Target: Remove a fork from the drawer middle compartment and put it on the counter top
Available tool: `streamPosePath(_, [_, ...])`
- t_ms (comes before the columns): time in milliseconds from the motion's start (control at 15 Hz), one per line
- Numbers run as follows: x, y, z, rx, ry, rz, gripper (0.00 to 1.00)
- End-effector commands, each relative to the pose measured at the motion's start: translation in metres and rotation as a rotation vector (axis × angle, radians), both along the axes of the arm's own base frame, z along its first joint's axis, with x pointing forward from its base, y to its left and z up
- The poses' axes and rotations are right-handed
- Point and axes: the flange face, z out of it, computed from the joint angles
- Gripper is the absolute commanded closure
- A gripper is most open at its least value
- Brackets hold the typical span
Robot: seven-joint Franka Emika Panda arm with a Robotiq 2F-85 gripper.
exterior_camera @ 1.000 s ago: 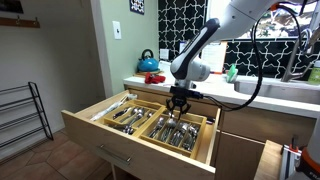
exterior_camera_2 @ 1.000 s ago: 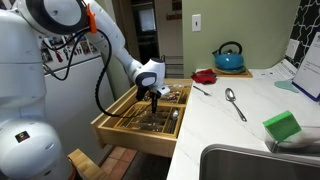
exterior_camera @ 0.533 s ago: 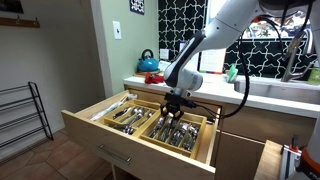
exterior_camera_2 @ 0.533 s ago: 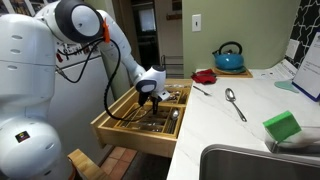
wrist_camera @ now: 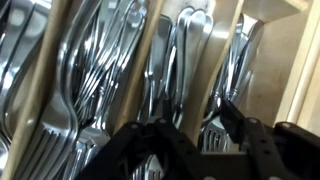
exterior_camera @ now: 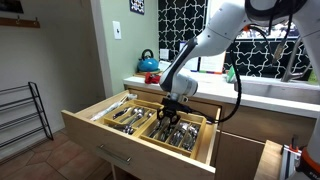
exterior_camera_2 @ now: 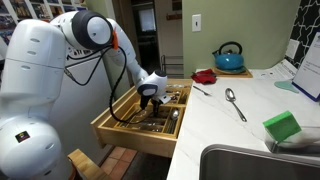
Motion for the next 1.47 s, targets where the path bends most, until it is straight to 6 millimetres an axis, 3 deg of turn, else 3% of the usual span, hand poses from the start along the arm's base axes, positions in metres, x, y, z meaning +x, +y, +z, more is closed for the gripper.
streamPosePath(0, [0.005, 0.000, -0.014, 0.005, -0.005, -0.011, 0.44])
streamPosePath(600, [0.010, 0.002, -0.018, -0.015, -0.034, 0.018, 0.46])
streamPosePath(733, [0.009, 0.003, -0.016, -0.019, -0.039, 0.023, 0.55])
streamPosePath(867, [0.007, 0.004, -0.013, -0.029, -0.051, 0.028, 0.80])
streamPosePath(933, [0.006, 0.005, -0.011, -0.031, -0.054, 0.031, 0.85])
streamPosePath(1000, [0.006, 0.006, -0.009, -0.038, -0.061, 0.031, 0.88])
streamPosePath(1267, [0.001, 0.009, -0.006, -0.049, -0.063, 0.033, 0.84])
streamPosePath(1400, [-0.002, 0.011, -0.005, -0.056, -0.061, 0.035, 0.90])
